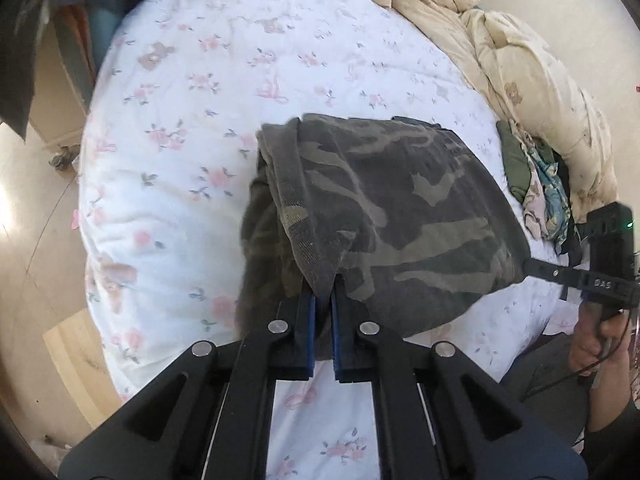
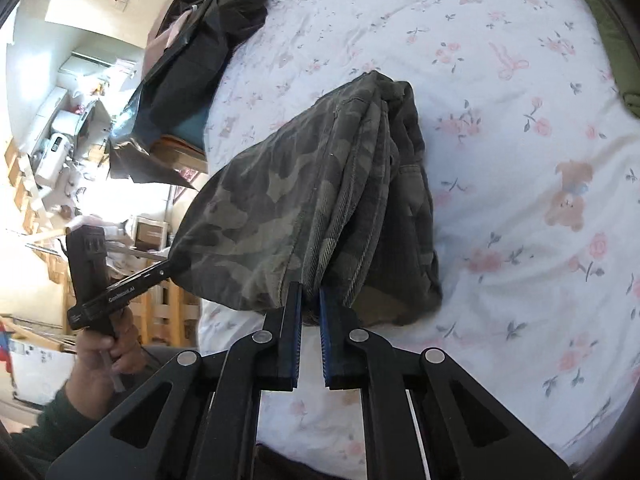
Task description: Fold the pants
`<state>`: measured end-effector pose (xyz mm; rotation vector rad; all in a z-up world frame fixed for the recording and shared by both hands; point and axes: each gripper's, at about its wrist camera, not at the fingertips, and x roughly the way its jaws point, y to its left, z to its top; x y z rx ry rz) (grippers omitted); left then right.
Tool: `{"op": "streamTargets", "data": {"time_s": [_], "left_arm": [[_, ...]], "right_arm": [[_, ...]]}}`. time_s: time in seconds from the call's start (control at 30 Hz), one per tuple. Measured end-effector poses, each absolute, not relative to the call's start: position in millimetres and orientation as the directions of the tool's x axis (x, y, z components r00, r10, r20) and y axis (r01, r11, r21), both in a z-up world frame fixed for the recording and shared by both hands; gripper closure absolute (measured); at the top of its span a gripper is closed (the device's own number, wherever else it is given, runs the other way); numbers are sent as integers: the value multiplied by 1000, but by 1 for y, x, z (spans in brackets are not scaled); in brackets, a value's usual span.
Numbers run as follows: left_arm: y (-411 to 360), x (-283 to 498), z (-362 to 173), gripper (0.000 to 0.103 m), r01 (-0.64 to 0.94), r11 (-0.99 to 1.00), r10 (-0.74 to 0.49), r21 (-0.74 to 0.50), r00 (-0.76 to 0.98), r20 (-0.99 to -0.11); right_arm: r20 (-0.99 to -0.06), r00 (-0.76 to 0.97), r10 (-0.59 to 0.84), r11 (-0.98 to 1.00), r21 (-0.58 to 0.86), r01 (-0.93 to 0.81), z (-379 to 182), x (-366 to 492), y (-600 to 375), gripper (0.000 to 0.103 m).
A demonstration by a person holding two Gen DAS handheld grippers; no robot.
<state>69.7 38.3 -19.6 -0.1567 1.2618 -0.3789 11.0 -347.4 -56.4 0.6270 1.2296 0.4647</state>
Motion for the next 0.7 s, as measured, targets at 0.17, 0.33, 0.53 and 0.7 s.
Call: {"op": "streamTargets", "data": {"time_s": [0.17, 0.33, 0.53, 0.7], "left_arm": [[29, 75, -72, 101, 177, 974, -167, -139, 153, -974], [7, 69, -111, 100, 251, 968, -37, -12, 96, -995], [52, 77, -71, 55, 64, 984, -173, -167, 105, -979], [74, 132, -39, 54, 13, 964, -263, -267, 224, -938]], "right_arm": [[-853, 107, 511, 848, 520, 100, -117, 12, -327, 95], [-919, 66, 390, 918, 393, 54, -131, 19, -312, 89], [-921, 118, 370, 924, 378, 50, -83, 26, -334, 83], [-882, 220, 417, 888, 447, 106, -57, 64, -364, 63]]}}
